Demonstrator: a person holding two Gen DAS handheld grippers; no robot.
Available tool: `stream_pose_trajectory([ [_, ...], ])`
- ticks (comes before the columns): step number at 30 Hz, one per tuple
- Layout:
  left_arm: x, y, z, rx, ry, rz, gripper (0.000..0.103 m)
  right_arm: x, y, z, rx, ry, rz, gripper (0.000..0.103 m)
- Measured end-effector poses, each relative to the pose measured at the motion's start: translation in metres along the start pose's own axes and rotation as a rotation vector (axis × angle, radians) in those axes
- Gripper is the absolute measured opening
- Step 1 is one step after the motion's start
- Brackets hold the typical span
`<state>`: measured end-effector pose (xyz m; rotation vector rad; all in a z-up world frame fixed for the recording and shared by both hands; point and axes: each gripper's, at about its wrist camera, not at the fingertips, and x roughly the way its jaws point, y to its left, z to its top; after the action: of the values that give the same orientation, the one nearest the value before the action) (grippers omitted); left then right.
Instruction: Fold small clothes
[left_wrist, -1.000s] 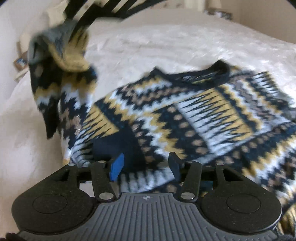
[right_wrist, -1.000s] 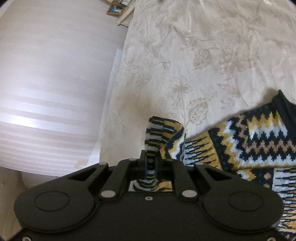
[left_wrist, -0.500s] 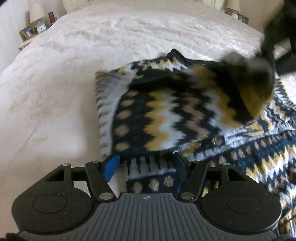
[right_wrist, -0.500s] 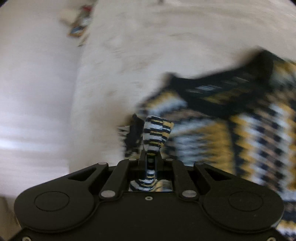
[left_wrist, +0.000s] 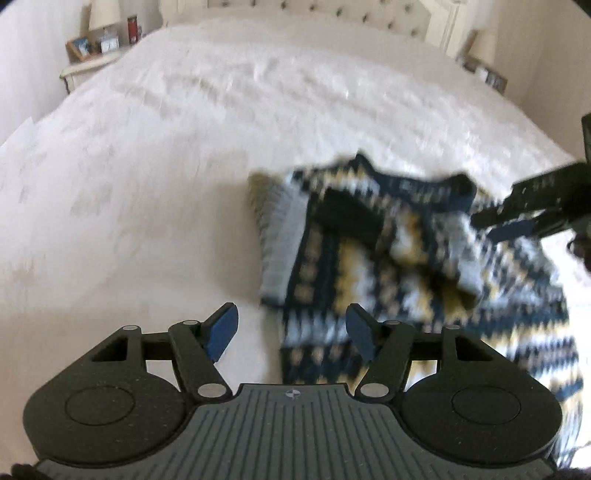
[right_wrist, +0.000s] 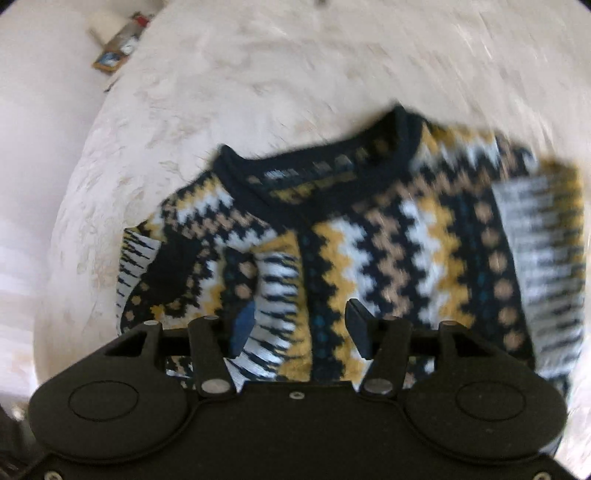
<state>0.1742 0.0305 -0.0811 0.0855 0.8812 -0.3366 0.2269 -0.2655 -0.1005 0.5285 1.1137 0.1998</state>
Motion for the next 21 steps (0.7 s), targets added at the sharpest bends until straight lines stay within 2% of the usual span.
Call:
stream_pose_trajectory([
  [4,0.027,-0.012,0.025,0.008,-0.023,0.032,0.063,0.001,0.024,0.006,-0.099,-0.022,0.015,0.062],
  [7,0.054,-0.013,0.033,-0.001,0.000,0.050,0.063,0.004,0.040,0.008,-0.158,-0.019,0.025,0.063],
  [10,0.083,0.006,0.028,-0.041,0.081,0.174,0.065,0.007,0.052,0.005,-0.203,-0.008,0.026,0.063],
  [11,0.092,0.018,0.024,-0.084,0.117,0.193,0.066,0.009,0.056,0.004,-0.220,-0.002,0.025,0.066],
  [13,0.099,0.042,0.016,-0.193,0.127,0.151,0.078,0.012,0.065,0.001,-0.263,0.008,0.021,0.072],
  [21,0.097,0.050,0.011,-0.244,0.130,0.138,0.081,0.059,0.135,-0.013,-0.587,0.055,-0.007,0.073],
])
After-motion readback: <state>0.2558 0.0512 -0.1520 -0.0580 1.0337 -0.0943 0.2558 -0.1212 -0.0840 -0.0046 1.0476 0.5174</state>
